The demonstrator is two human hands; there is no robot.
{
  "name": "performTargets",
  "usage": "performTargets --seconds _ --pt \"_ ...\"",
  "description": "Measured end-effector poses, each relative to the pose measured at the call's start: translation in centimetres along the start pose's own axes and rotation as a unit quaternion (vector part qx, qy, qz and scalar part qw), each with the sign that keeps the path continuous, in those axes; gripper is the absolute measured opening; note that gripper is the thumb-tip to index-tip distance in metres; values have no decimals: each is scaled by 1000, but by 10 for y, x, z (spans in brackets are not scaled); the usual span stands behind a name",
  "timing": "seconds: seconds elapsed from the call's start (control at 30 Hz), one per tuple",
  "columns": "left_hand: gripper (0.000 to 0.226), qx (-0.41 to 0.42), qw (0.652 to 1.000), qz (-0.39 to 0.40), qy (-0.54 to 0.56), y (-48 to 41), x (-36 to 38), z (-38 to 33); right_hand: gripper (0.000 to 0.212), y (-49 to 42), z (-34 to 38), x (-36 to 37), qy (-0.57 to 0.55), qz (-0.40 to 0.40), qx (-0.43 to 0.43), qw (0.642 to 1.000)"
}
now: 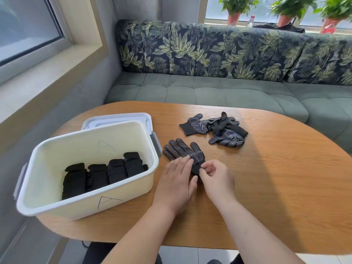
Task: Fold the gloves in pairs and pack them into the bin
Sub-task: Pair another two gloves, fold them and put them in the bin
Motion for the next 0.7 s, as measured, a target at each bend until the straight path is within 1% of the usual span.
performTargets --seconds 0.1,0.23,0.33,0.5,0.57,0.7 --pt "56 -5 1000 6 -4 0 2 1 13 1 8 7 15 27 -43 999" --pt "55 -41 999 14 -23 1 5 8 15 -1 14 5 45 7 -97 994" --pt "57 -55 998 3 -24 1 2 9 15 -9 11 11 74 19 -112 991" --pt "47 8 1000 -19 -12 1 -2 -3 21 -40 9 17 134 11 -131 982" --pt "45 3 1000 -21 -12 1 -1 -2 26 -54 10 21 173 19 -134 976" --pt "49 -25 999 -24 -22 0 -4 2 42 -80 20 40 249 80 -148 954"
Point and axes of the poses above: each hand's wrist, its own y-axis away from the middle knuckle, its own x-axis out of the palm, z = x × y, the point moved 10 cm from there along -y, towards the middle knuckle, and after that the axes turned 3 degrees about -x, right-handed, at the moved point
